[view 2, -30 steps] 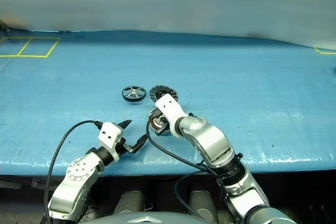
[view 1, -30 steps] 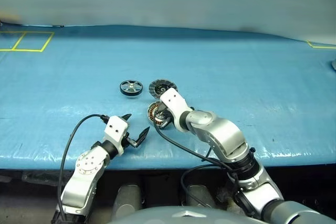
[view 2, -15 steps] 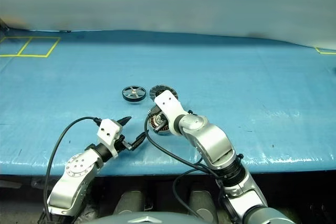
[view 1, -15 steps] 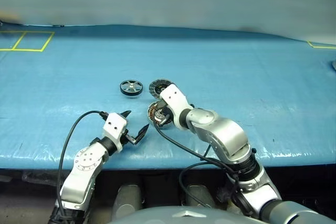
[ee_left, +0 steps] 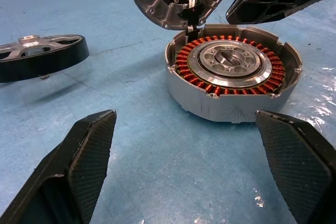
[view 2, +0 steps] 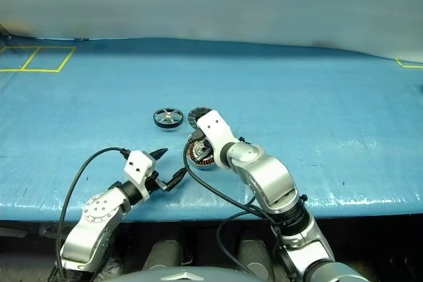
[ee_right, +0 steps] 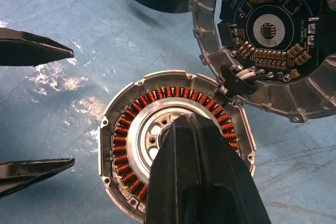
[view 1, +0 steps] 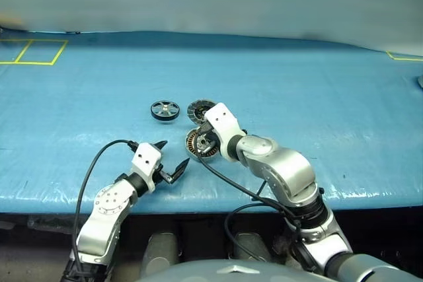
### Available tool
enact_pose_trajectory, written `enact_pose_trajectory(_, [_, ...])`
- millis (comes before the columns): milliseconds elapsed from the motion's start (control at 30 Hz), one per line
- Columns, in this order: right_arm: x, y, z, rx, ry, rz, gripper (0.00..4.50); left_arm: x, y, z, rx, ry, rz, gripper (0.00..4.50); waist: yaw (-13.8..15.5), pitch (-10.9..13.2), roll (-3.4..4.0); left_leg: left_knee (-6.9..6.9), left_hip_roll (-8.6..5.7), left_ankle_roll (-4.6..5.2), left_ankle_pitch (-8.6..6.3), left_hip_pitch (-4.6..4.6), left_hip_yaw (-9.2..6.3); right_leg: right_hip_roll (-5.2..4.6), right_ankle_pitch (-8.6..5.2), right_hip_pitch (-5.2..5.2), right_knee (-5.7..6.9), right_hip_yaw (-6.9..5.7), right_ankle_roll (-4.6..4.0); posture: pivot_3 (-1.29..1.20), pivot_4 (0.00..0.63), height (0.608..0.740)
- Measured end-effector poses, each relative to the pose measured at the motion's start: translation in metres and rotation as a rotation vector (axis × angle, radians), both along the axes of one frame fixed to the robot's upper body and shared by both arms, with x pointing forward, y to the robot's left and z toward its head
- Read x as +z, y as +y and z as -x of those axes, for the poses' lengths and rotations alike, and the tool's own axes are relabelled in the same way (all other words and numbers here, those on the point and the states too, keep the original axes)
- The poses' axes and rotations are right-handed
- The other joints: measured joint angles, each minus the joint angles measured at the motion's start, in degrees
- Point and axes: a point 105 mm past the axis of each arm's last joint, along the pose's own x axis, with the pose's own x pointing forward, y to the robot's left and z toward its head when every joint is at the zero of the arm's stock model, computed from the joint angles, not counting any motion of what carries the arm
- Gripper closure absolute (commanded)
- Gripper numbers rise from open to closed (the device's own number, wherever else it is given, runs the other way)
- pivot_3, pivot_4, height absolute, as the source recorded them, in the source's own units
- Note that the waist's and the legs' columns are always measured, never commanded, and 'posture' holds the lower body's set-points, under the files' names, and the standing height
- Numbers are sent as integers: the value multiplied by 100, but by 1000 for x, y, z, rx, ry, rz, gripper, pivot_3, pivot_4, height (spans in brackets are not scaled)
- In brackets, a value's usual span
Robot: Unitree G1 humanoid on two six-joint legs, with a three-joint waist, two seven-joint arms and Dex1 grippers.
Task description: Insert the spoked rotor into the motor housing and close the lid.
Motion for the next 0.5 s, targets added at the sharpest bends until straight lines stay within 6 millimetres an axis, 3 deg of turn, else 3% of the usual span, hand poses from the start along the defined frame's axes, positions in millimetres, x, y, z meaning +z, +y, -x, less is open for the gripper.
enact_pose_trajectory(233, [5, 5, -3, 2, -37, -47, 4477, -1, 0, -1, 16, 6, 7, 0, -3, 0, 0, 1, 0, 0, 0, 1, 0, 1, 0, 0, 1, 0, 0, 0, 150, 740])
enact_pose_trajectory(500, [-9, 7, -5, -7, -9, -65, 4477, -2, 5, 0, 51, 17, 2, 0, -4, 0, 0, 2, 0, 0, 0, 1, 0, 1, 0, 1, 1, 0, 1, 0, 150, 740])
